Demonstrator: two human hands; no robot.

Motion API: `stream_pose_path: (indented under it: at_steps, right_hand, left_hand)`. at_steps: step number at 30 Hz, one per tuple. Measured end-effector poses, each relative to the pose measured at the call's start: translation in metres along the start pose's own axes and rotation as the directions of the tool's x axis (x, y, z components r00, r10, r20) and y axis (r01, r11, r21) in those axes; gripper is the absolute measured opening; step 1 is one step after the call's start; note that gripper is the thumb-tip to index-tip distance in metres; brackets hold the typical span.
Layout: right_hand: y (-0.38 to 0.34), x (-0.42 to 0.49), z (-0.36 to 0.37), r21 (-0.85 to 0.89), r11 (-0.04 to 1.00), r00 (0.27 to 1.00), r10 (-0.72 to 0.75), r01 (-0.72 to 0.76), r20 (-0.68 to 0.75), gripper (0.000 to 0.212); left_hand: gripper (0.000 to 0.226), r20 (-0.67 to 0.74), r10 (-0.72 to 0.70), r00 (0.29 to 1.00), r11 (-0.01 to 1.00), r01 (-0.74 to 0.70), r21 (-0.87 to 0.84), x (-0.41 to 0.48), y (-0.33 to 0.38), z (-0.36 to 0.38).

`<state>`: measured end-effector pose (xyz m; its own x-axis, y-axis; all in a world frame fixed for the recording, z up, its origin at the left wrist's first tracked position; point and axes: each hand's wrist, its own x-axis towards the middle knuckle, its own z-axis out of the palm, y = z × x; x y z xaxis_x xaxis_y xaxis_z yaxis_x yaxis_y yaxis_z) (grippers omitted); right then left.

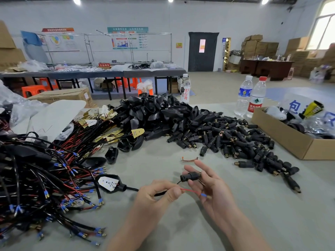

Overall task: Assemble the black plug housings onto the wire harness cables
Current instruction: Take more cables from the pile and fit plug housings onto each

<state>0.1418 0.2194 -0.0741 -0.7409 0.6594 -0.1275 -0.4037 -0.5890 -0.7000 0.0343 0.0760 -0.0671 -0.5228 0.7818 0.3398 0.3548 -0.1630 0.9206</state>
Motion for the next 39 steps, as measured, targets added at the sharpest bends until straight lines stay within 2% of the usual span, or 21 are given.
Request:
stream_pose_path:
  at_steps: [4,8,11,16,25,39]
  right_hand:
    - [0.0003,-0.0007,0.0017,-0.003,1.000,1.000,0.005,-0.005,0.005,0.033]
    - [0.0015,-0.0011,0.0031,-0.024,1.000,1.000,-0.019,0.018,-0.005,0.031]
    - [-0.0004,-0.0007,0.0017,-0.028,0.999,0.999,-0.031,0.030,-0.033,0.031]
    - [-0.0007,-0.0012,0.0031,-0.024,0.999,0.999,-0.034,0.034,-0.022,0.032]
    - [-0.0017,-0.0016,0.0028,0.012,0.999,0.999,-0.030,0.030,-0.019,0.033]
    - [-0.0013,-0.0001,0.0012,0.047,0.999,1.000,-0.005,0.006,-0.026,0.032]
  left_hand:
    - [0.032,-0.083,-0.104,0.991,0.983,0.090,-0.162,0.0011,0.0011,0.0000]
    - [0.020,-0.132,-0.111,0.985,0.953,0.068,-0.294,0.0025,0.0017,-0.0033]
    - [0.025,-0.117,-0.134,0.984,0.938,0.088,-0.336,0.0035,0.0024,-0.0059]
    - [0.037,-0.158,-0.155,0.975,0.965,0.115,-0.237,0.0070,0.0001,-0.0033]
    - [0.029,-0.244,-0.201,0.949,0.966,0.152,-0.208,0.0083,-0.0043,-0.0036]
    - [0.023,-0.159,-0.169,0.973,0.971,0.137,-0.196,0.0072,-0.0045,-0.0015]
